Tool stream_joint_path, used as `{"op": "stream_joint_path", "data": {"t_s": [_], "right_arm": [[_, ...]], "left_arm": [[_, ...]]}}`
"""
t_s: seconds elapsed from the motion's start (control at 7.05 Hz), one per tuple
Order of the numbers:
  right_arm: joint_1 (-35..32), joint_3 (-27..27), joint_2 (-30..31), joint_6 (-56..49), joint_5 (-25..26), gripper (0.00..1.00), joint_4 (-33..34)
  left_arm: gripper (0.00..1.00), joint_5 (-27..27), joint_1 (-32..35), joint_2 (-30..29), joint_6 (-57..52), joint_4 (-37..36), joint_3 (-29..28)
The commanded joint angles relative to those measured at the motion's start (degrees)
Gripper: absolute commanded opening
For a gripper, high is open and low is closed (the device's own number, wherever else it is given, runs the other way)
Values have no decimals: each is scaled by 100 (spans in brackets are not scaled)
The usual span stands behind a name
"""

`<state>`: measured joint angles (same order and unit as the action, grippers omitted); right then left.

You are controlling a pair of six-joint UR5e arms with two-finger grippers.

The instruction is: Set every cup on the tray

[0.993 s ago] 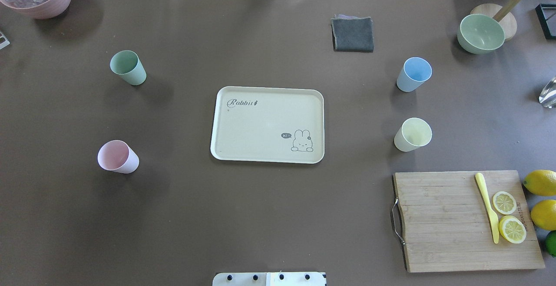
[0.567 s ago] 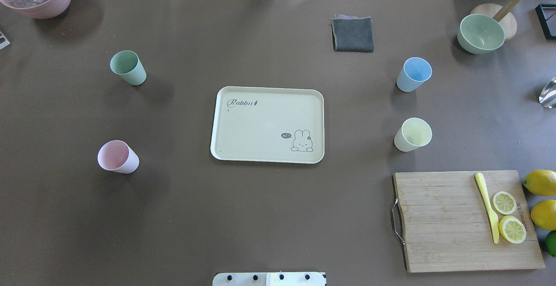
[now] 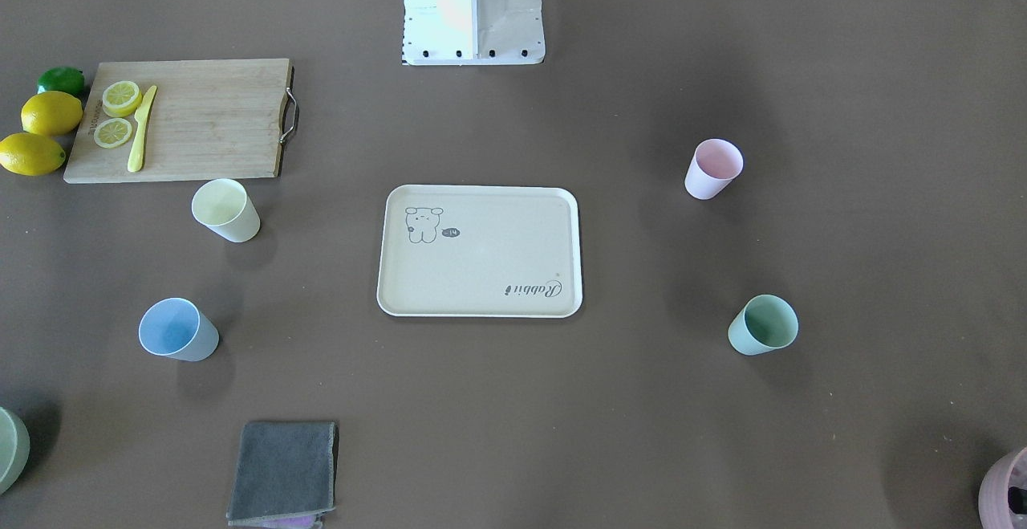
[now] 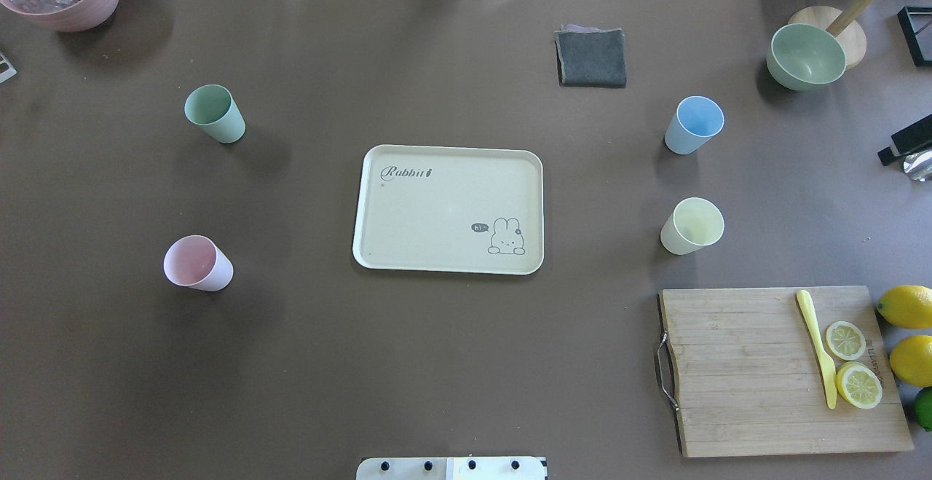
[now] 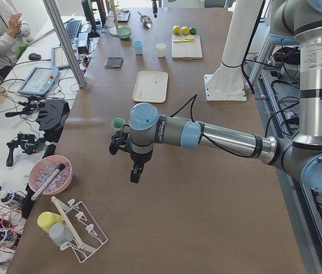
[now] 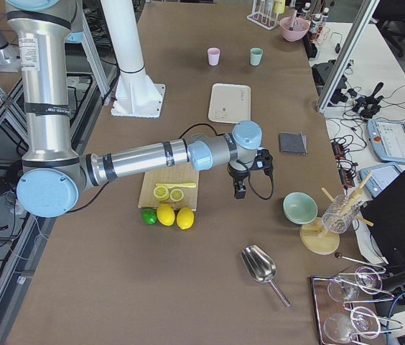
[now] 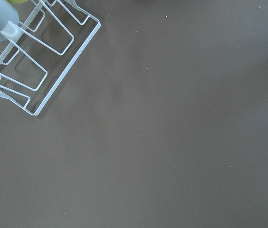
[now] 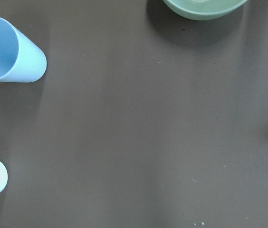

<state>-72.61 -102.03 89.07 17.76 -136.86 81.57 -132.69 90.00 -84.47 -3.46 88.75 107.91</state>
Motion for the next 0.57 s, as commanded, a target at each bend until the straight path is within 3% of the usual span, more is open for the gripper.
{"op": "stream_joint_path", "data": {"t_s": [0.0,0.43], "right_arm": [[981,-45,-47,1540,325,93,-957],[1749,-54,-565,2346,661,90,-1126]], "left_arm": [[98,-3,-9,18,29,29,-7],[97,-12,-9,-8,29,29,-7]]}}
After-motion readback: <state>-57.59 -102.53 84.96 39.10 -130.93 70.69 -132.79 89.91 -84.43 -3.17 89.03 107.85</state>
